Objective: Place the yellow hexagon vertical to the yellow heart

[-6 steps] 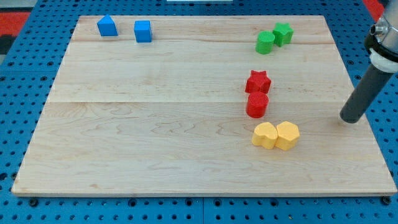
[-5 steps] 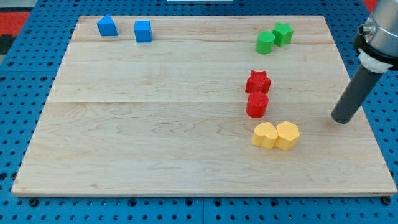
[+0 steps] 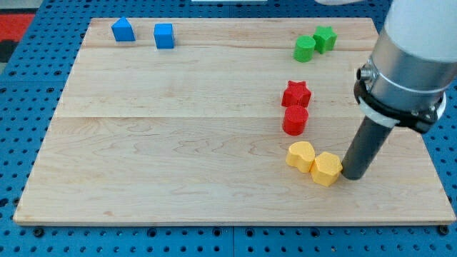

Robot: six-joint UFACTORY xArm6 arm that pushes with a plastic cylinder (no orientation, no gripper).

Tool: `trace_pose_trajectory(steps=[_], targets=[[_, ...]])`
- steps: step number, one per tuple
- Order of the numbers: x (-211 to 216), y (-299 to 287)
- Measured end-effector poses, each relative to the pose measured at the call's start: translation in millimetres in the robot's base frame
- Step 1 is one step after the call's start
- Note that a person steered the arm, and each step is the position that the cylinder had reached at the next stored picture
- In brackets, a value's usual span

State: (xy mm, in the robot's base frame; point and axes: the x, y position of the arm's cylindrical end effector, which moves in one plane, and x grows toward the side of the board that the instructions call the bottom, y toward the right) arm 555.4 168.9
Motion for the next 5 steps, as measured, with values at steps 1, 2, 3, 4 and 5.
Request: trace_pose_trajectory(steps=[1,2,3,4,5], targets=[[-28.2,5.1],[-49.6,-6.6],[-8.7,-43.2],[10.0,-50.2],[13.3,6.7]])
